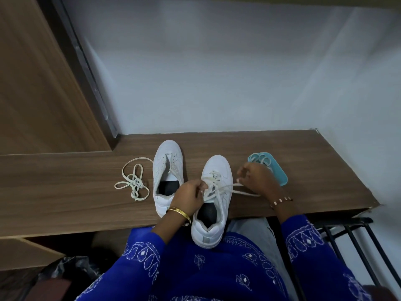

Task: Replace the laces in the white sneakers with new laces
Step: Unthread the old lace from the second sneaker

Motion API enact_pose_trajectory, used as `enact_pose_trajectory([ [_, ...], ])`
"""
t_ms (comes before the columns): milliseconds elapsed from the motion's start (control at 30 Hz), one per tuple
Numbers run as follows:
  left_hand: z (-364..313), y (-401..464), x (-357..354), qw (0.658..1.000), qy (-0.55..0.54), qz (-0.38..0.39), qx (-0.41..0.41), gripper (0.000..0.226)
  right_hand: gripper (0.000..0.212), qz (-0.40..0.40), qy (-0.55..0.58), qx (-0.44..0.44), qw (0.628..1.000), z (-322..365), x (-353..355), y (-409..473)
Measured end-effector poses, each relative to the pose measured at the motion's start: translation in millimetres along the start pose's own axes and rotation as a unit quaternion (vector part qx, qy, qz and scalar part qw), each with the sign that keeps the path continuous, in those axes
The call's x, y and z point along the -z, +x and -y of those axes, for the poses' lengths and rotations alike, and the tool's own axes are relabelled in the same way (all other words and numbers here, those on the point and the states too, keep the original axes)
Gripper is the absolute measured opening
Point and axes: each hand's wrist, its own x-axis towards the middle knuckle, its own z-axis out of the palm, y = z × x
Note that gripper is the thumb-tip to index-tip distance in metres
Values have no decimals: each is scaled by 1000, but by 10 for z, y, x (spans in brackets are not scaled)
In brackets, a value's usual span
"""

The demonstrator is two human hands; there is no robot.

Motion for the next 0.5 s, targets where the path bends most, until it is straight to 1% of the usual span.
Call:
enact_pose_trajectory([
  [67, 11, 32, -19, 1000, 16, 8, 7, 17, 12, -3, -20, 35, 999, 20, -92, -56],
  [133, 7, 47, -36, 1000, 20, 8, 16, 19, 9, -13, 15, 58, 998, 88, -190, -92],
  [200, -7, 48, -41, 999, 26, 2, 23, 20, 15, -8, 27, 62, 998, 173, -304, -104],
  [300, -18, 45, -29, 999, 23, 4, 24, 17, 22, -6, 18, 45, 999, 265, -468, -104],
  [367, -19, 40, -14, 999, 23, 6, 22, 13, 17, -16, 28, 29, 999, 291, -533, -96],
  [433, -20, 33, -3, 999, 29, 4, 16, 13, 14, -27, 58, 6, 998, 289, -563, -63],
  [500, -16, 26, -3, 999, 40, 1, 10, 13, 13, -29, 115, -32, 992, 282, -553, -25],
])
